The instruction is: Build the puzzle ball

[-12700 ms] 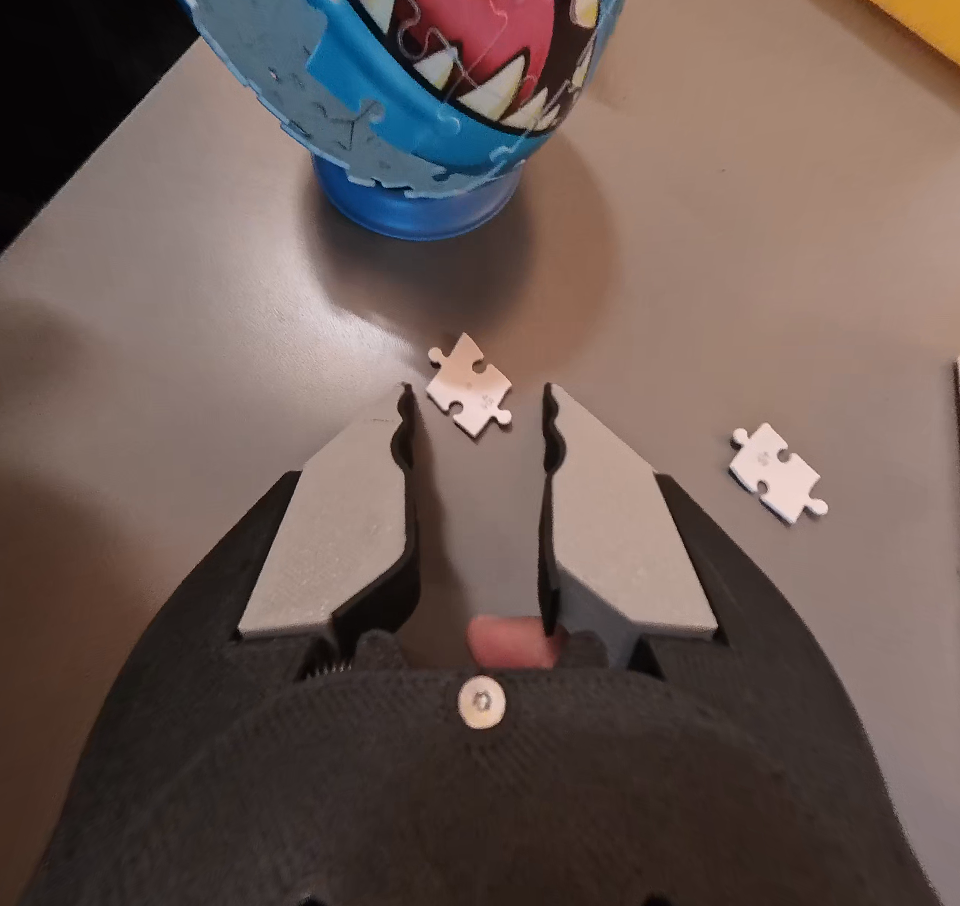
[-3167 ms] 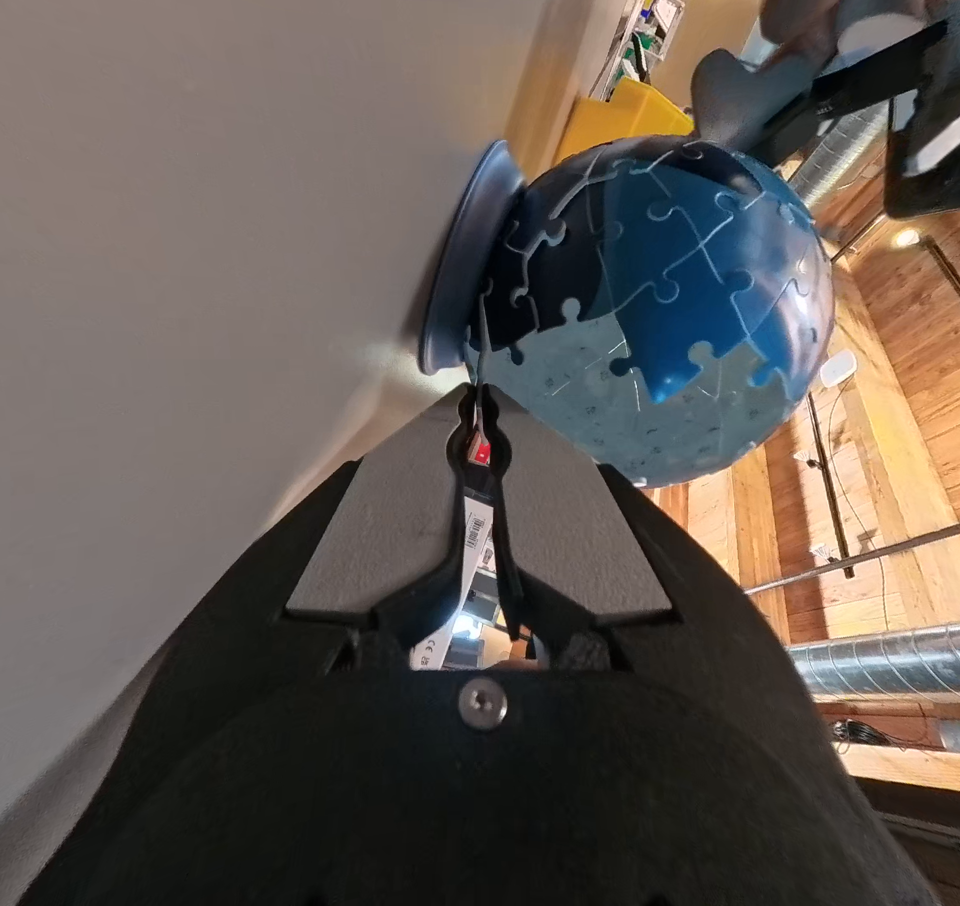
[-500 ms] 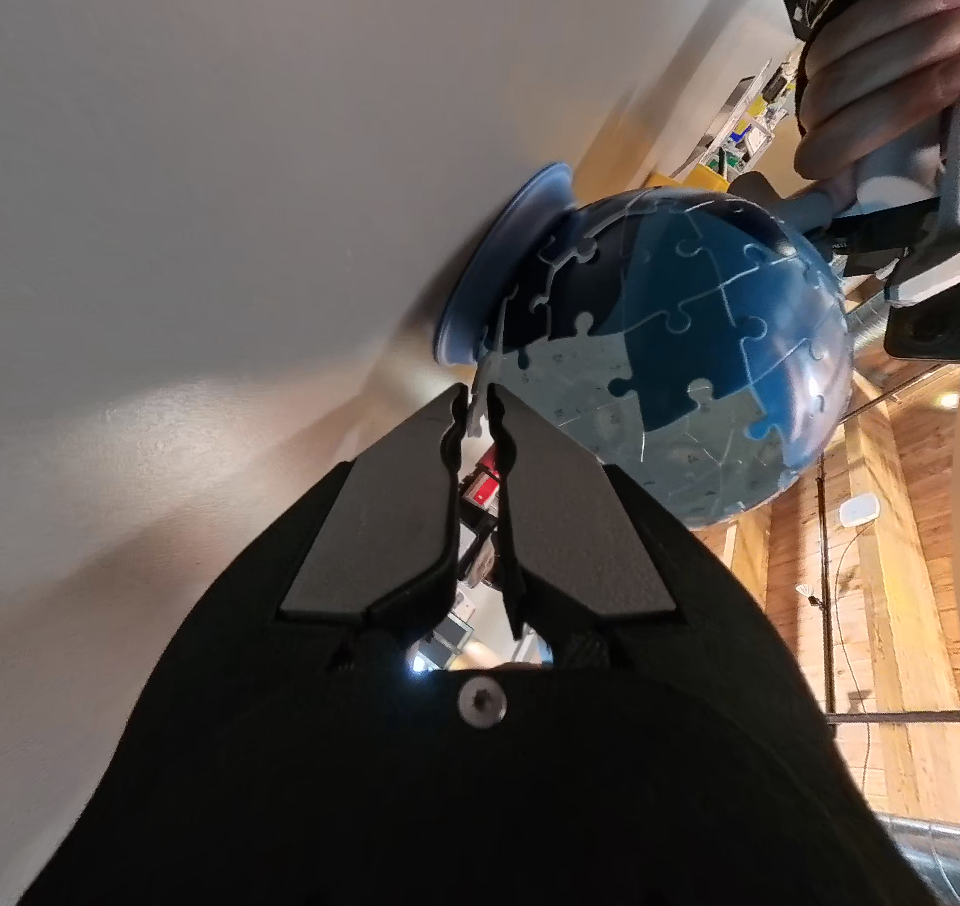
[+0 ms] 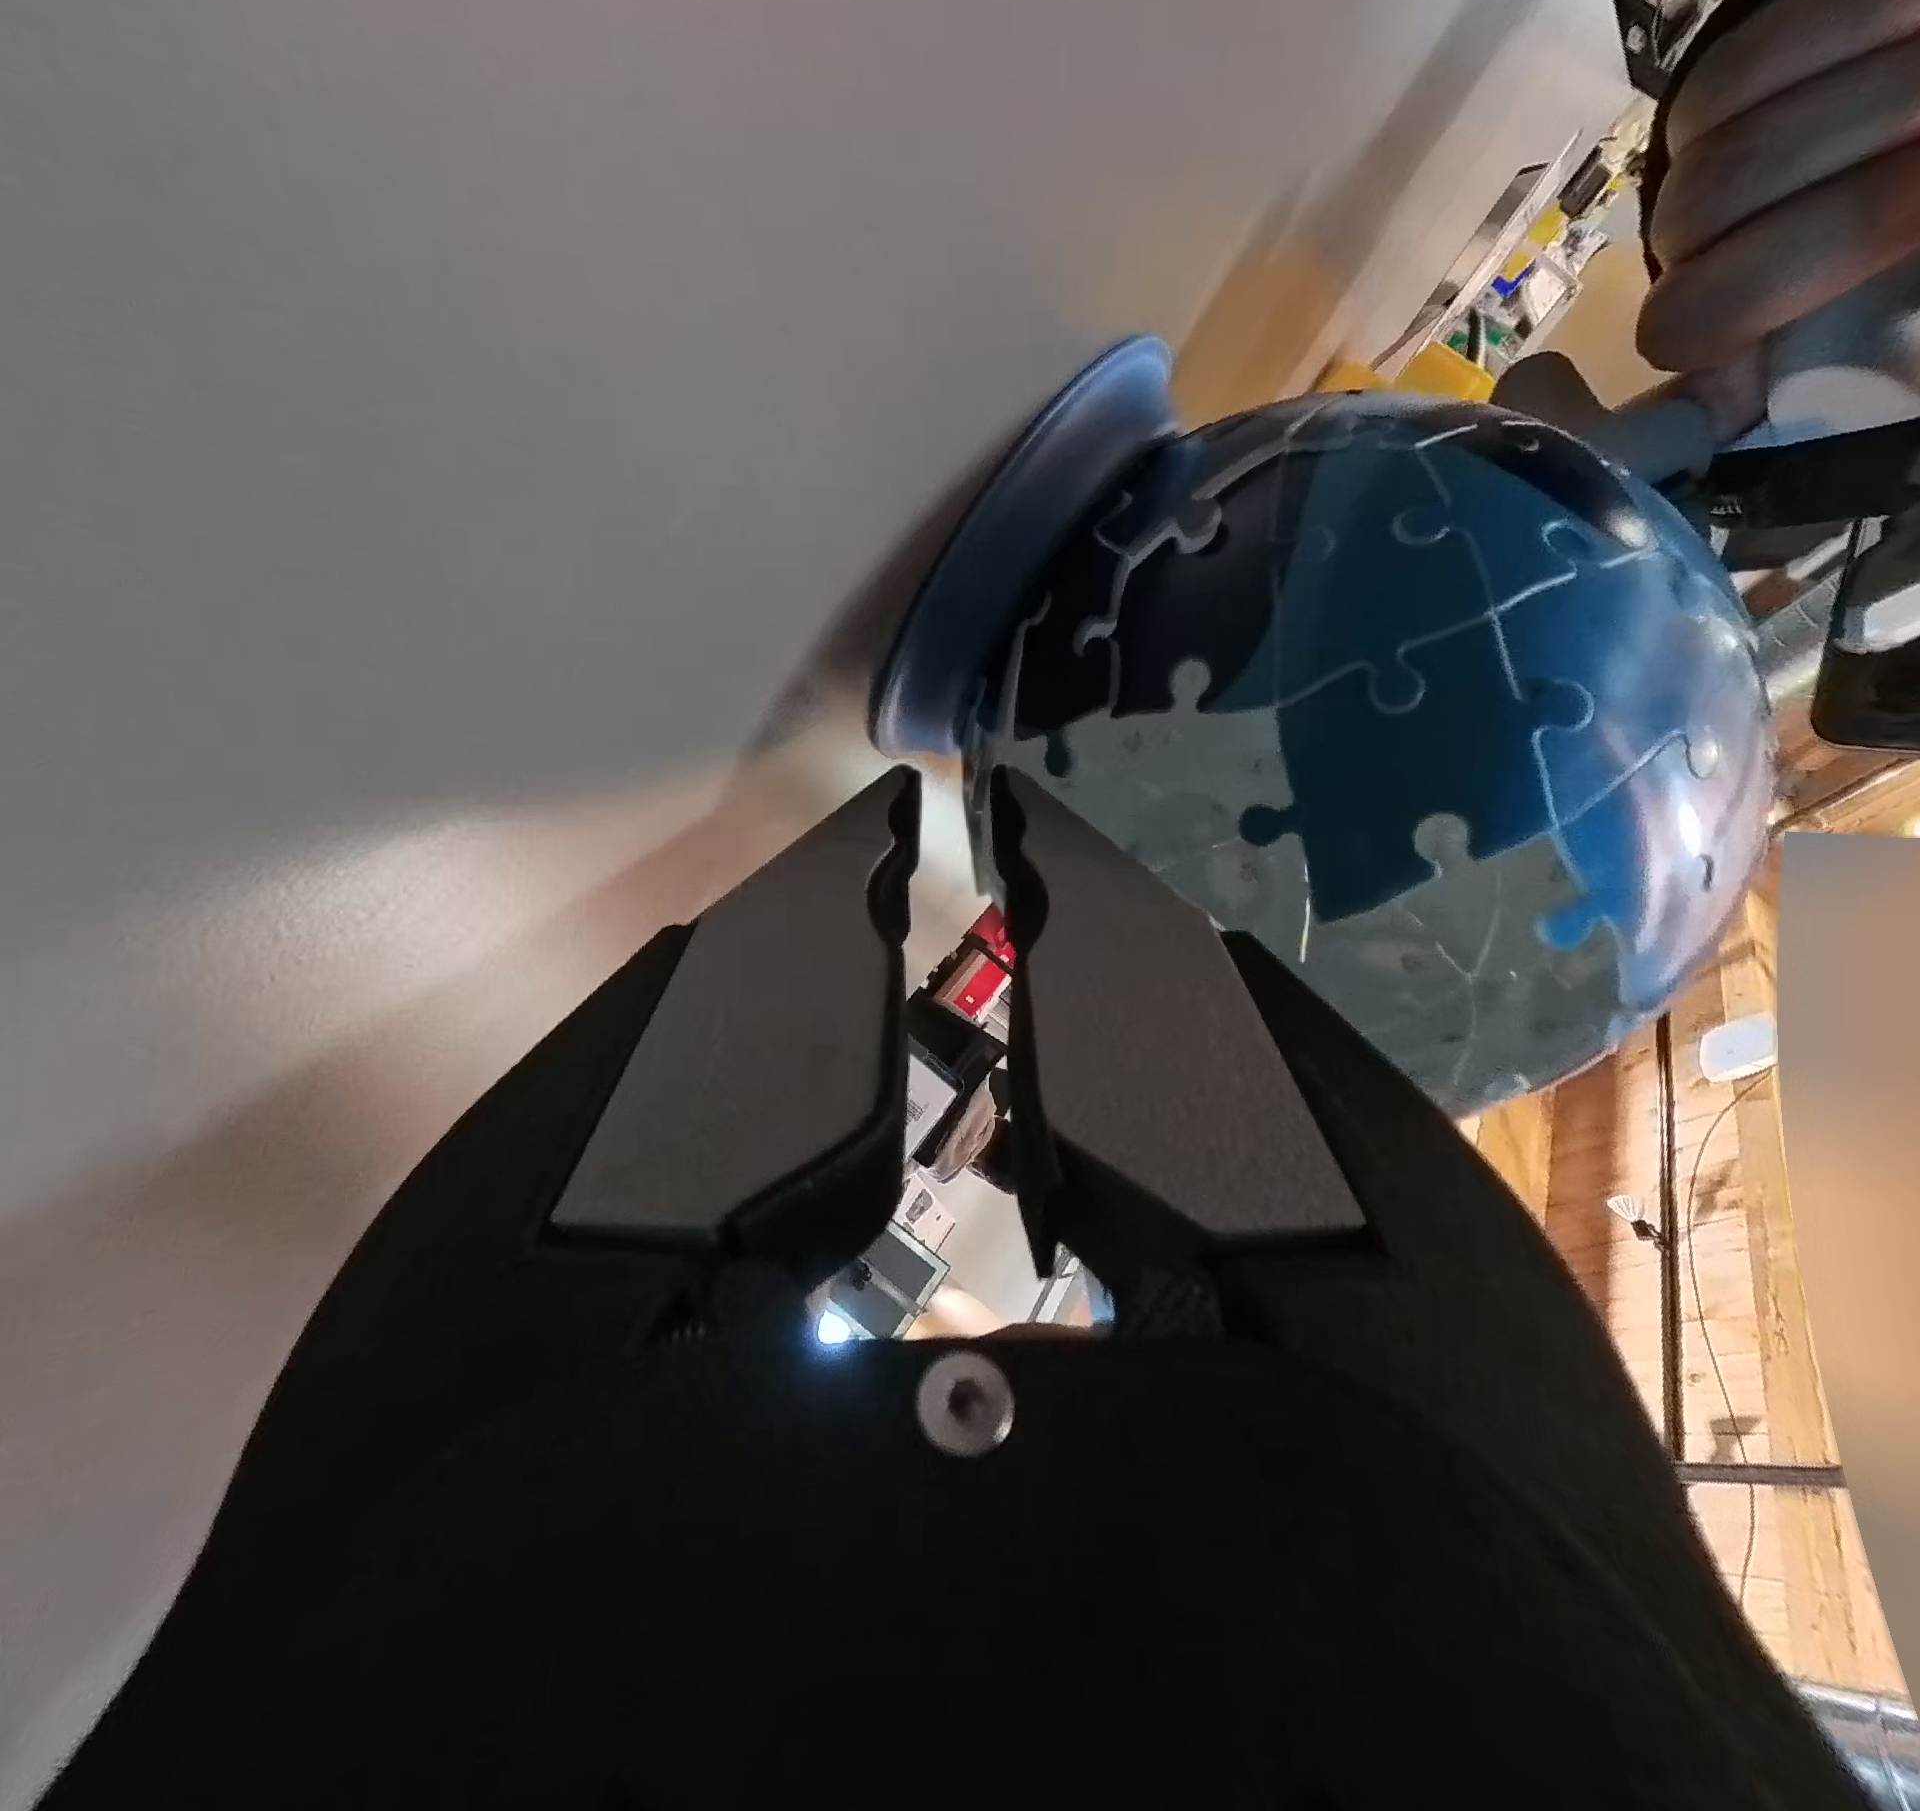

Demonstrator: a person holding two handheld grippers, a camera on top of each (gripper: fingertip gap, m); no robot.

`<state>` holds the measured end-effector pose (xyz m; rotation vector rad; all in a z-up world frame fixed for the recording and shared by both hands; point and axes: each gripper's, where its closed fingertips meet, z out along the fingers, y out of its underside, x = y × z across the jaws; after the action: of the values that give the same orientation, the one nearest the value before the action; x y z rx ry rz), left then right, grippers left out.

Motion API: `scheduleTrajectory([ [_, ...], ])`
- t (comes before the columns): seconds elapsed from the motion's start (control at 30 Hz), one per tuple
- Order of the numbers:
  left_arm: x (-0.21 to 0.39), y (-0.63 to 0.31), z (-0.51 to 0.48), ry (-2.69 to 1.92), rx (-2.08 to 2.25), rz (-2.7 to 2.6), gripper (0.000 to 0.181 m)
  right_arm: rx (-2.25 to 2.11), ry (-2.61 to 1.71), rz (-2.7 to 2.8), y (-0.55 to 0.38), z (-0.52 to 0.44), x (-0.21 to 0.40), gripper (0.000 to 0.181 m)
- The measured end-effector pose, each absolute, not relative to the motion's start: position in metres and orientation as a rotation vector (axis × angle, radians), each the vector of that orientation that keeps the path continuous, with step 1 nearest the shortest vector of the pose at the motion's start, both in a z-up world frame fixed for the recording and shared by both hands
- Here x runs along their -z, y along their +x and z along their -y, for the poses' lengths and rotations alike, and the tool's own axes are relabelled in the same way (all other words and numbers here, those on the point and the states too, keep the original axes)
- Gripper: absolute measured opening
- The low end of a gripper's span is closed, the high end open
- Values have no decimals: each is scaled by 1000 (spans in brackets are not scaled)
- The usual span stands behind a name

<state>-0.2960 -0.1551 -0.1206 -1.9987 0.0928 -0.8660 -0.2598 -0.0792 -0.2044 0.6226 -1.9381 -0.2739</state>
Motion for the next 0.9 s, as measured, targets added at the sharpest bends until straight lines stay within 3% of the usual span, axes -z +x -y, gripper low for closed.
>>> scheduleTrajectory([
  [0.2,122,-297,157,-2000,865,-88,82,278,611,1958,-258,77,199,0],
  [0.9,123,-298,158,-1993,876,-86,81,287,663,2005,-251,75,199,0],
])
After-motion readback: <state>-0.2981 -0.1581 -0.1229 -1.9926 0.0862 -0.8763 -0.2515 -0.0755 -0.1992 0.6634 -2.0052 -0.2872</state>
